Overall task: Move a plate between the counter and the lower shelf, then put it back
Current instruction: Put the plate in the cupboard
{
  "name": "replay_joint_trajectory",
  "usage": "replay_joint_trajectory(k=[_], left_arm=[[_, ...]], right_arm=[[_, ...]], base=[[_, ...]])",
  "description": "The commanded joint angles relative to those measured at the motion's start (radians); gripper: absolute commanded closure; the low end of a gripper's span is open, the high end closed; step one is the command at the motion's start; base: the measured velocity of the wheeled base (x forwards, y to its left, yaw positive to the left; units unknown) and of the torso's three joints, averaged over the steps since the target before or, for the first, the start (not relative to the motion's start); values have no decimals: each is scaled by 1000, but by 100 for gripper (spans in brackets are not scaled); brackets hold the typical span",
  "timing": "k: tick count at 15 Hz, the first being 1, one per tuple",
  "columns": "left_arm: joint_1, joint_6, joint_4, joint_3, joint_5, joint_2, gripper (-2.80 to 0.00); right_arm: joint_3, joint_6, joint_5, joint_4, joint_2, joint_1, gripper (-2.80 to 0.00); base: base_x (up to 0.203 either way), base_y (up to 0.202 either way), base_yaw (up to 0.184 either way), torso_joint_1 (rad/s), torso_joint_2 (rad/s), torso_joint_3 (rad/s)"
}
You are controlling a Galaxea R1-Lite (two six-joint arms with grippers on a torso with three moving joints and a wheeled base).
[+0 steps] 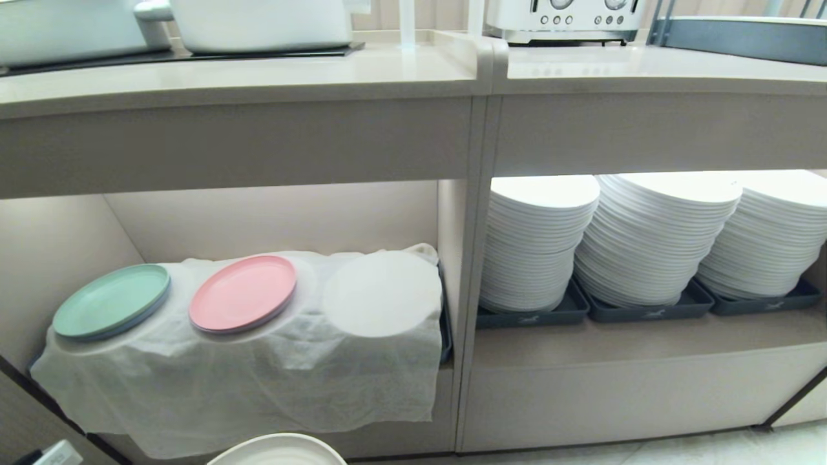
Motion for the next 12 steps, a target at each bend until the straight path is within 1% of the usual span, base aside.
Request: replay_joint_trajectory(k=[1,12], left_arm=[[0,-3,3,0,-2,-2,0],[0,0,2,-3,0,-4,0]], right_arm=[[0,1,0,1,1,-1,0],[0,1,0,-1,1,-1,0]], base=[[0,0,0,0,0,0],[0,0,0,0,0,0]])
